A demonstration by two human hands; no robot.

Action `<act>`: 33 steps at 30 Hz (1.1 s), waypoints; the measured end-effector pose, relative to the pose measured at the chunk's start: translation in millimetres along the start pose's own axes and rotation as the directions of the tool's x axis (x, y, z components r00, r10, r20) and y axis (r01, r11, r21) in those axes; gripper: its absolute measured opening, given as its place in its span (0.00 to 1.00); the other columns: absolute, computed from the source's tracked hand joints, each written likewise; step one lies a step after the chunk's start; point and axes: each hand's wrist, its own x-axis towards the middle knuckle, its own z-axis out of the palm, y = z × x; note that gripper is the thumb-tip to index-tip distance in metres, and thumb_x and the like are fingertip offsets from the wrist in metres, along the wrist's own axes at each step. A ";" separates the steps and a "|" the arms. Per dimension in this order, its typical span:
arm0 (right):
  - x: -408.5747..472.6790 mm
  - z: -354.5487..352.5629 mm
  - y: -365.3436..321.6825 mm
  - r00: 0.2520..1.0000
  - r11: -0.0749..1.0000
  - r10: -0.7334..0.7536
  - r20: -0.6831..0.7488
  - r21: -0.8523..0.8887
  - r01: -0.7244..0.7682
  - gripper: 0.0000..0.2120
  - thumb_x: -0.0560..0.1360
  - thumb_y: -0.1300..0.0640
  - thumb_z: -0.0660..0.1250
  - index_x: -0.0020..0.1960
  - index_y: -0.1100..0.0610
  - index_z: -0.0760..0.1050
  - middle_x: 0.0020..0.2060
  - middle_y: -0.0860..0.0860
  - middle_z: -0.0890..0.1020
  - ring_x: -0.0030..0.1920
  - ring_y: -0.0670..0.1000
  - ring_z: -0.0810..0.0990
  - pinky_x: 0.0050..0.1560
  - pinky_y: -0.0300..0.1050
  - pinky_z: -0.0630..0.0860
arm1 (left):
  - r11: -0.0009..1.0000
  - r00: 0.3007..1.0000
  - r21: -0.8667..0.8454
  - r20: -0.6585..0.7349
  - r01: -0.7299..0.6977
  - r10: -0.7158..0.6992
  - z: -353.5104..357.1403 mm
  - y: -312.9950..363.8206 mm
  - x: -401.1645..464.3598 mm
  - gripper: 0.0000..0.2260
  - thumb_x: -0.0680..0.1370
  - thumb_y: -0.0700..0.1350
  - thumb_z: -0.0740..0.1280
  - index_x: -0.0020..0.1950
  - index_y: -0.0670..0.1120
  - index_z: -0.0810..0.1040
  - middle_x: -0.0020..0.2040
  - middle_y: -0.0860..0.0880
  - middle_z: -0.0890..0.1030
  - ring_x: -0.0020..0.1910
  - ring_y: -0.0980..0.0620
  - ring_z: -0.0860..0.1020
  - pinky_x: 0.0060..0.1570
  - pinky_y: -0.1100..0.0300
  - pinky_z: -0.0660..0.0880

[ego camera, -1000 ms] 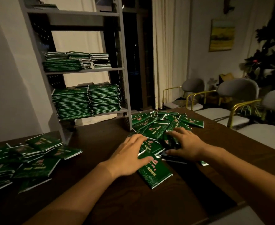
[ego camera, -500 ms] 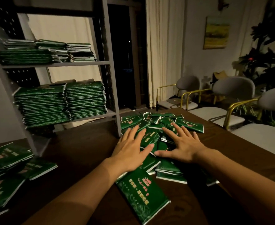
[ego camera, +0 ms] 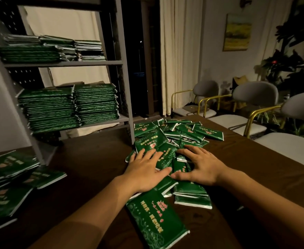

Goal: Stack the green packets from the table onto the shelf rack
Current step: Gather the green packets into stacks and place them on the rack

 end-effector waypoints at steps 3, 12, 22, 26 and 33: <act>-16.3 0.6 -14.3 0.999 0.999 -0.049 0.007 -0.002 0.049 0.45 0.64 0.19 0.58 0.77 0.35 0.54 0.81 0.46 0.52 0.80 0.55 0.50 0.78 0.58 0.52 | 1.000 1.000 -0.002 -0.013 0.008 -0.008 -0.4 0.0 -23.1 0.32 0.81 0.69 0.50 0.82 0.58 0.51 0.83 0.55 0.49 0.82 0.48 0.44 0.79 0.43 0.43; -32.7 11.4 -71.3 0.981 0.981 -0.195 0.004 -0.020 0.195 0.41 0.68 0.22 0.58 0.77 0.37 0.56 0.79 0.47 0.57 0.78 0.53 0.56 0.76 0.55 0.57 | 0.996 0.982 0.008 -0.169 0.092 -0.089 -0.3 -23.9 -88.3 0.29 0.81 0.69 0.48 0.78 0.58 0.61 0.80 0.53 0.55 0.79 0.47 0.55 0.78 0.43 0.49; -11.1 31.1 -154.2 0.936 0.937 -0.349 0.041 -0.013 0.350 0.35 0.75 0.29 0.58 0.78 0.40 0.58 0.79 0.49 0.57 0.78 0.55 0.55 0.75 0.54 0.55 | 0.943 0.931 0.075 -0.203 0.324 -0.304 -9.7 -81.5 -136.4 0.29 0.80 0.69 0.47 0.77 0.58 0.63 0.78 0.50 0.60 0.77 0.45 0.59 0.76 0.43 0.53; 2.3 37.6 -177.9 0.915 0.915 -0.403 0.025 0.002 0.403 0.33 0.78 0.34 0.59 0.79 0.43 0.56 0.79 0.49 0.58 0.78 0.54 0.57 0.75 0.50 0.56 | 0.890 0.880 0.126 -0.267 0.437 -0.394 -10.4 -95.6 -147.5 0.30 0.80 0.69 0.45 0.76 0.56 0.65 0.77 0.48 0.64 0.75 0.44 0.63 0.75 0.42 0.56; 27.8 22.6 -193.8 0.936 0.928 -0.349 0.053 0.162 0.336 0.45 0.71 0.43 0.74 0.80 0.48 0.52 0.75 0.51 0.67 0.71 0.53 0.69 0.67 0.44 0.67 | 0.903 0.865 0.057 -0.319 0.427 -0.388 -13.2 -110.5 -141.6 0.32 0.79 0.69 0.54 0.75 0.50 0.64 0.72 0.48 0.69 0.71 0.44 0.67 0.72 0.47 0.62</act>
